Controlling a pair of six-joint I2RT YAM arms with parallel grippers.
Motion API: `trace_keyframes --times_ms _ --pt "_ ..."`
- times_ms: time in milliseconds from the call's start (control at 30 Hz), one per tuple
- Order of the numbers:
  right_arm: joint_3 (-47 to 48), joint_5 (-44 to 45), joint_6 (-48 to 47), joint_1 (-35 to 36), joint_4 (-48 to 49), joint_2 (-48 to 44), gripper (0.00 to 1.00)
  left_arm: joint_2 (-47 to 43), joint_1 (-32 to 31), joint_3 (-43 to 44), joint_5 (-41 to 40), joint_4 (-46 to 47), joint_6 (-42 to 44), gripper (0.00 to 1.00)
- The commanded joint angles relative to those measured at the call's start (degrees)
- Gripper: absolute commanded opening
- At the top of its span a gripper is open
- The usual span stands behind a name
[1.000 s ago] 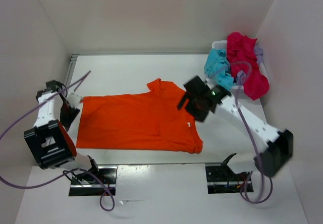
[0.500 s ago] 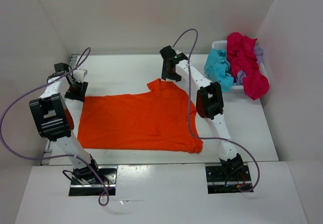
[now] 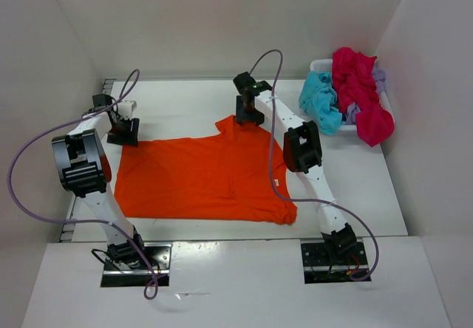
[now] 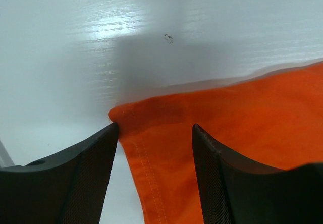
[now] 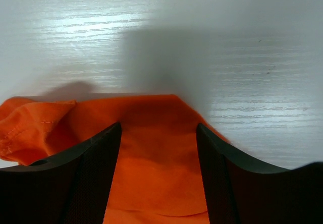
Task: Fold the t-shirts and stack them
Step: Grap the side of the flattened tshirt furthest away from the robot with both arms
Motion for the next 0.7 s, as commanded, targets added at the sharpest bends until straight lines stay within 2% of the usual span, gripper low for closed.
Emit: trace_keyframes --times_ms 0,100,233,333,467,500,533,567,600,667 --pt "-3.1 -3.0 -0.9 -0.1 -1.2 -2.0 0.66 1.0 0.3 -0.2 2.6 1.4 -2.0 0.68" --pt "-3.9 -3.0 -1.4 -0.1 -0.7 -2.0 0.66 1.6 0.3 -0.8 -2.1 2.7 -2.0 0.68" --pt "-3.9 -3.7 -1.4 -0.1 -0.7 -2.0 0.66 1.6 0.3 -0.8 -3.4 2.7 -2.0 0.68" --pt "-3.9 -4.2 -1.4 -0.1 -0.2 -2.0 0.61 -0.4 -0.2 -0.8 -5.1 3.8 -2.7 0.68" --pt "-3.9 -4.8 -1.4 -0.1 -0.2 -2.0 0.41 -1.6 -0.2 -0.8 -5.7 4.5 -2.7 0.68" --pt "-3.9 -4.8 -1.4 -0.1 -0.2 -2.0 0.28 -1.6 -0.2 -0.8 -5.7 4.5 -2.1 0.68" --pt "-3.9 -4.8 -1.4 -0.1 -0.2 -2.0 0.21 -1.0 -0.2 -0.8 -5.7 4.5 -2.1 0.68" --pt "-3.9 -4.8 -1.4 -0.1 -0.2 -2.0 0.06 -0.2 -0.7 -0.8 -5.7 4.5 -1.4 0.66" --pt "-3.9 -4.8 -1.4 -0.1 -0.2 -2.0 0.00 -0.2 -0.7 -0.8 -5.7 4.5 -1.3 0.62" --pt "-3.9 -5.4 -2.0 -0.1 -0.2 -2.7 0.00 0.9 -0.7 -1.3 -4.9 4.5 -0.6 0.49"
